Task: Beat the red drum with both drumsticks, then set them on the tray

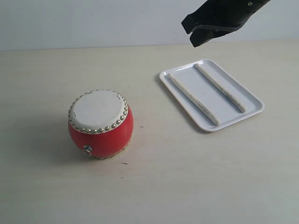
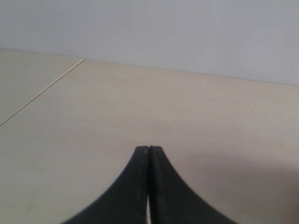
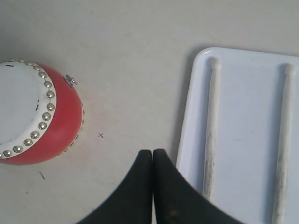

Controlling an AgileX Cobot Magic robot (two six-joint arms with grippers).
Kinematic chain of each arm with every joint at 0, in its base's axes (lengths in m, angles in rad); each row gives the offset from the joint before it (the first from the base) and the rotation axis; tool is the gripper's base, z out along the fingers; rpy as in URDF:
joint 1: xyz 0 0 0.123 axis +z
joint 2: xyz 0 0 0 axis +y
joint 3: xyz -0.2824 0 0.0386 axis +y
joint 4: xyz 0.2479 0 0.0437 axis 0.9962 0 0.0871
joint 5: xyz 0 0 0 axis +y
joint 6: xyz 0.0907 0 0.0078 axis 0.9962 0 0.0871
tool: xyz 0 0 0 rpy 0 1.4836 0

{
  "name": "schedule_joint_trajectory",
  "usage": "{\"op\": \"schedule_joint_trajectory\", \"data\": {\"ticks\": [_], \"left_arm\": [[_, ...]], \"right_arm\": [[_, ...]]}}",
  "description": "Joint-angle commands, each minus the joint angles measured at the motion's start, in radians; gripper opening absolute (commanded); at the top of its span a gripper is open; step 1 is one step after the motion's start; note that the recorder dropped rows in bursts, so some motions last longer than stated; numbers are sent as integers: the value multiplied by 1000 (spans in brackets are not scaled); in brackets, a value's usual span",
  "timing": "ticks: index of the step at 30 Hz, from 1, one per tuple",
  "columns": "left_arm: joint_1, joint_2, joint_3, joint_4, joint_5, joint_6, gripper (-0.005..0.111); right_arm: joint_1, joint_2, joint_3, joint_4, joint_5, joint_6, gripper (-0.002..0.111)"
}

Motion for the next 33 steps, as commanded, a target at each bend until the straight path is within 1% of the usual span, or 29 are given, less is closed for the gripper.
{"op": "schedule_joint_trajectory", "data": {"ticks": [1, 3, 33], "left_arm": [[2, -6, 34, -3, 3, 0, 0], [2, -6, 34, -9, 20, 0, 0], [2, -6, 34, -11, 20, 0, 0]], "right_arm": [[-1, -11, 1, 0, -10, -9, 0], [-1, -11, 1, 0, -10, -9, 0], [-1, -11, 1, 0, -10, -9, 0]]}}
